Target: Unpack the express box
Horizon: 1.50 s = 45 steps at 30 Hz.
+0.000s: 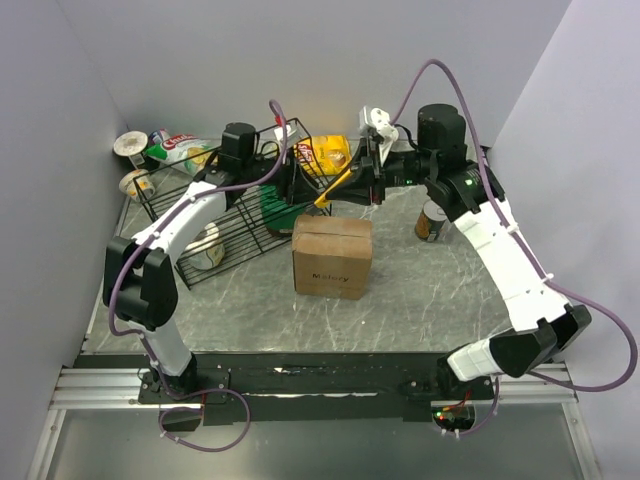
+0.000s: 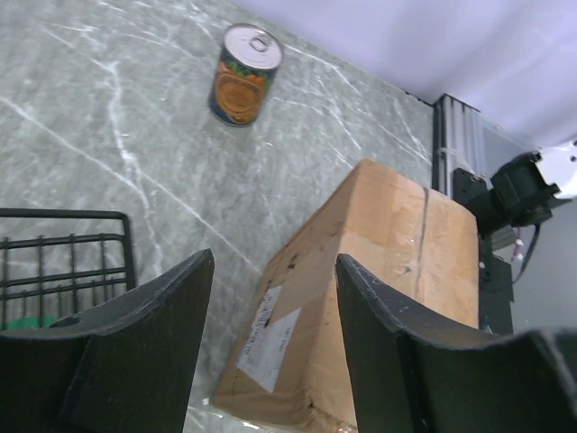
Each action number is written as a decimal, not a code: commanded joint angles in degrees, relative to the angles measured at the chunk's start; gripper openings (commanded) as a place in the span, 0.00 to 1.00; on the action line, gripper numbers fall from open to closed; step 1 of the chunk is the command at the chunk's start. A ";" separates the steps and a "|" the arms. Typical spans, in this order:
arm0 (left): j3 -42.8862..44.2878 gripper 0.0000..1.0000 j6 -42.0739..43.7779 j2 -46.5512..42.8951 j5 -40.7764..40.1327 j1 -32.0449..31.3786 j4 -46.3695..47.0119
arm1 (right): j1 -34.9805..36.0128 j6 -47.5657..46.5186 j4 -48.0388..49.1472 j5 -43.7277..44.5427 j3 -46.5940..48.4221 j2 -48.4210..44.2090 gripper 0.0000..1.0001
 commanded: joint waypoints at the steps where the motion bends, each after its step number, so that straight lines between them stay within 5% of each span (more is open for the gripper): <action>1: -1.75 0.61 -0.26 -0.67 3.45 -0.61 1.86 | 0.62 0.61 4.41 -2.13 -0.55 1.93 0.00; 9: -5.18 0.61 3.85 -2.34 2.24 -1.40 -1.04 | 3.00 -1.22 3.01 -0.55 -0.20 4.66 0.00; 22: -10.54 0.57 -1.06 -3.74 -3.84 -1.57 0.10 | 5.64 -12.39 -1.04 5.86 -4.23 5.71 0.00; 45: -12.48 0.54 -3.17 -3.57 -4.36 -2.01 1.77 | 8.80 -3.60 18.03 12.46 -16.28 -0.17 0.00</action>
